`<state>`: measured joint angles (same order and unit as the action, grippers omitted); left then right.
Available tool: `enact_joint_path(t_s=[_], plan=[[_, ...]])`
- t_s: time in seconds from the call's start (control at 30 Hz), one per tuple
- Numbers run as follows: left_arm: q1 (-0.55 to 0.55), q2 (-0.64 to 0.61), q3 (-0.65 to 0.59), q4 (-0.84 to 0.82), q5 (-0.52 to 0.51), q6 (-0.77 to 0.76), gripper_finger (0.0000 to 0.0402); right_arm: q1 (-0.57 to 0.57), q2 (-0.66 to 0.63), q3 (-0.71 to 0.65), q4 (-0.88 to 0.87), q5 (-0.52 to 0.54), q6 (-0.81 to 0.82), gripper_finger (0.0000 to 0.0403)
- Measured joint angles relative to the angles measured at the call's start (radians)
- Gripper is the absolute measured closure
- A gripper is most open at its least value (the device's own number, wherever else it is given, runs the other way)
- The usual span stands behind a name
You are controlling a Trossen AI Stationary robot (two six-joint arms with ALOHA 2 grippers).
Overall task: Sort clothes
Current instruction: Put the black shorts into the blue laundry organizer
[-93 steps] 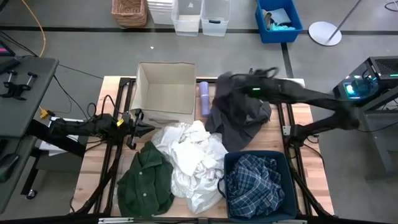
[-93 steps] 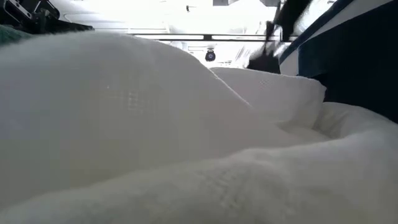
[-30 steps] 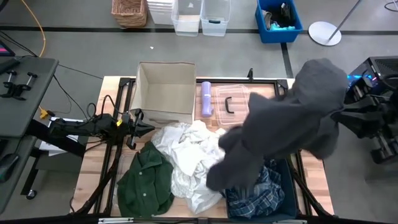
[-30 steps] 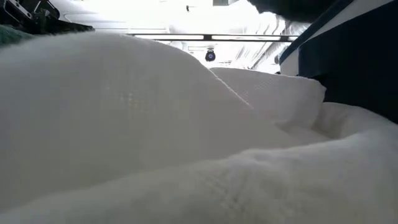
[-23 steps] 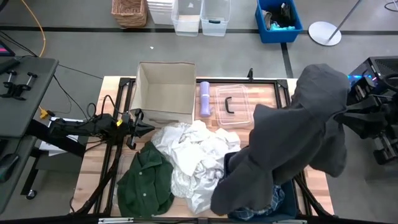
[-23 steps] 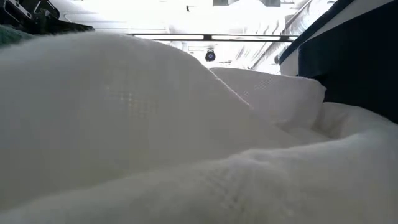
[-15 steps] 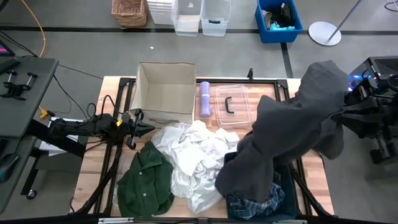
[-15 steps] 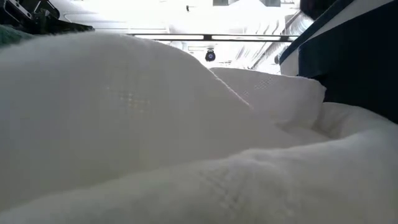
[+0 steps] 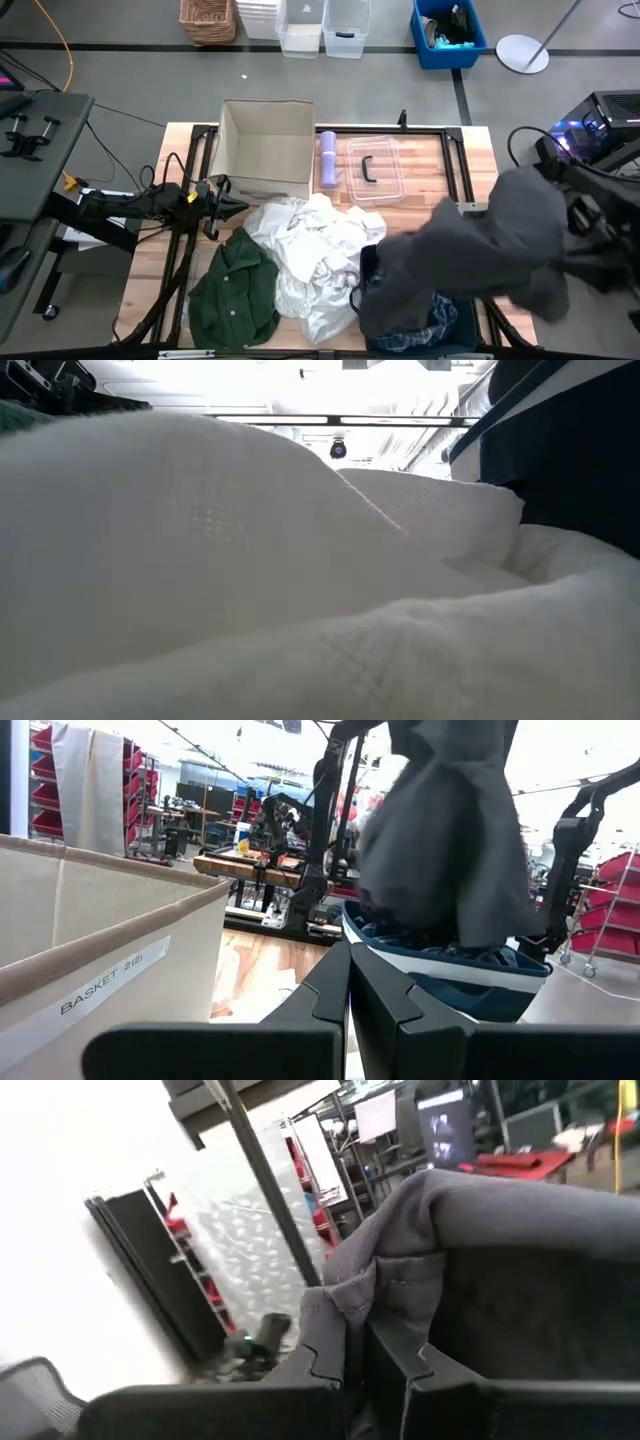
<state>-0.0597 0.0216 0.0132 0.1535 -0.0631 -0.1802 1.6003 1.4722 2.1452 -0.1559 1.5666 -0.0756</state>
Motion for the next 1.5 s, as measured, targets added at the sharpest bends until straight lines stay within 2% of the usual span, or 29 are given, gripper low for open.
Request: enact_joint_path(t_s=[0.23,0.57,0.67,0.77,0.83,0.93,0.97,1.0,1.1,1.13,1.27,1.37,1.5], plan=[[0.0,0.0,0.0,0.0,0.0,0.0,0.0401,0.073,0.046,-0.002,0.003,-0.003,0.098,0.0396],[0.0,0.0,0.0,0.0,0.0,0.0,0.0401,-0.031,0.052,0.0,-0.067,0.004,0.104,0.0396],[0.0,0.0,0.0,0.0,0.0,0.0,0.0401,-0.063,0.05,0.0,-0.18,0.002,0.173,0.0396],[0.0,0.0,0.0,0.0,0.0,0.0,0.0401,-0.094,0.033,0.0,-0.465,-0.013,0.444,0.0396],[0.0,0.0,0.0,0.0,0.0,0.0,0.0401,-0.123,0.023,0.001,-0.759,-0.109,0.768,0.0396],[0.0,0.0,0.0,0.0,0.0,0.0,0.0401,-0.193,0.033,0.001,-1.247,-0.333,1.327,0.0396],[0.0,0.0,0.0,0.0,0.0,0.0,0.0401,-0.218,0.045,0.001,-1.38,-0.396,1.473,0.0396],[0.0,0.0,0.0,0.0,0.0,0.0,0.0401,-0.241,0.058,-0.005,-1.437,-0.469,1.571,0.0396],[0.0,0.0,0.0,0.0,0.0,0.0,0.0401,-0.31,0.05,-0.087,-1.313,-0.692,1.455,0.0396],[0.0,0.0,0.0,-0.001,0.0,0.001,0.0401,-0.328,0.05,-0.105,-1.291,-0.755,1.464,0.0396],[0.0,0.0,0.0,-0.001,0.0,0.0,0.0401,-0.411,0.043,-0.236,-1.426,-0.972,1.617,0.0396],[0.0,0.0,0.0,-0.001,0.0,0.0,0.0401,-0.479,0.048,-0.356,-1.332,-1.018,1.65,0.0396],[0.0,0.0,0.0,-0.001,0.0,0.0,0.0401,-0.539,0.046,-0.49,-1.095,-1.022,1.648,0.0396]])
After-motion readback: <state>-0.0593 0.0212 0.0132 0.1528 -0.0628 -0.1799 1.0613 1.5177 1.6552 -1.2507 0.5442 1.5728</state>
